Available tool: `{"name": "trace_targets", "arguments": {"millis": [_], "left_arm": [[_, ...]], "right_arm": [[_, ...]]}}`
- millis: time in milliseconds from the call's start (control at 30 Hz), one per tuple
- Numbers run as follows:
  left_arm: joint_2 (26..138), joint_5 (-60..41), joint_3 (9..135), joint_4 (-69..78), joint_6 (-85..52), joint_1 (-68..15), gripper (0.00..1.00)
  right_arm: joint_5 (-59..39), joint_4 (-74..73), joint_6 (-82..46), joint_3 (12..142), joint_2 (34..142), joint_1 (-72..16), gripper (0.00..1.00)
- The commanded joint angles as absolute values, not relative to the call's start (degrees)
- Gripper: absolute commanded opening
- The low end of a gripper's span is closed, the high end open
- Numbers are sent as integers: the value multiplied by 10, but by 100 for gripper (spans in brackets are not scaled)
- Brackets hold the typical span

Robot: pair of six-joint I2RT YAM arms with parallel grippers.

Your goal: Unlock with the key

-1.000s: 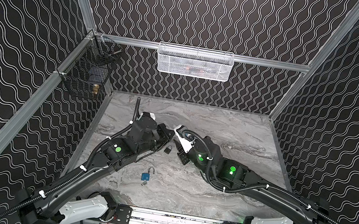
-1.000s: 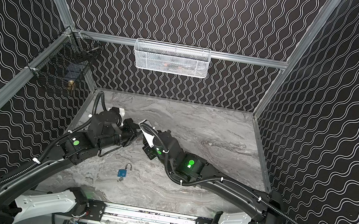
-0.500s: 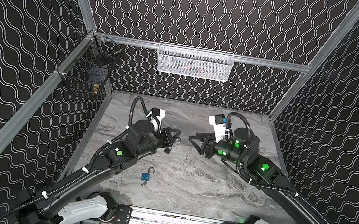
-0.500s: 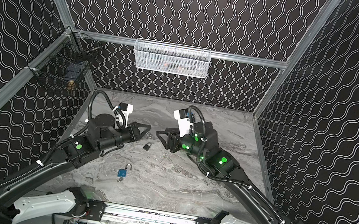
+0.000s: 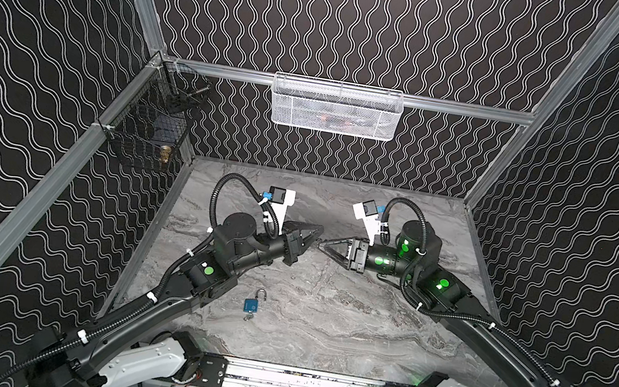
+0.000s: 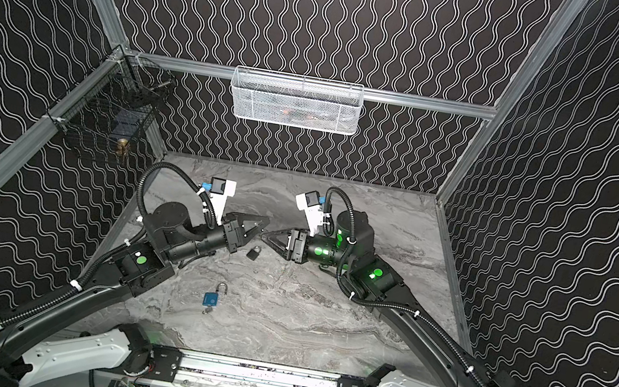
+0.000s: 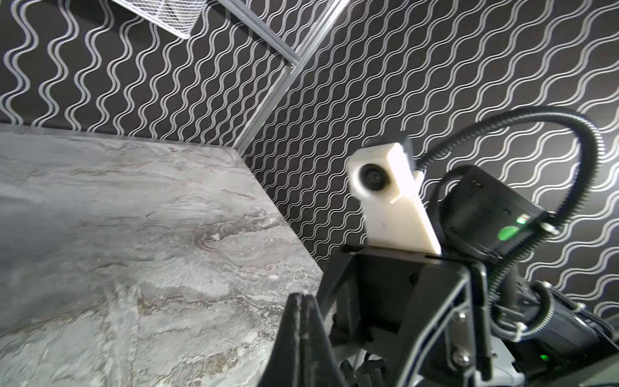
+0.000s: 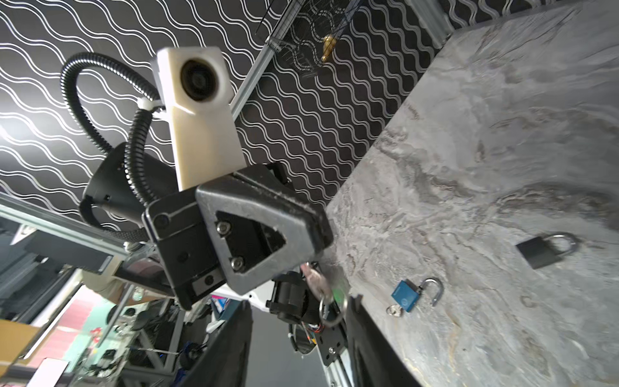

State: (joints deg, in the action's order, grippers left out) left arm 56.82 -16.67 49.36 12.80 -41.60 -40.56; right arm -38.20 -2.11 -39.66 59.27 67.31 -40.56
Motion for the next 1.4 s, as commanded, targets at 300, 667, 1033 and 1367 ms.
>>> {"name": "trace_targets", "arguments": {"millis": [300,667,1033,1367], "left_arm": [[580,-210,503,186,-401,-405,0],[588,-219,504,203,-411,-405,0],[589,-240,516,198,-411,-406,0],[579,-230,547,156,-440,-406,72]], "right_arm": [[-422,-86,-398,589,680,-394,34],[-444,-117,-412,575,677,-384,14],[-453,-149,-438,550,668,-372,0],[-409,-105,-432,533,633,-363,0]]}}
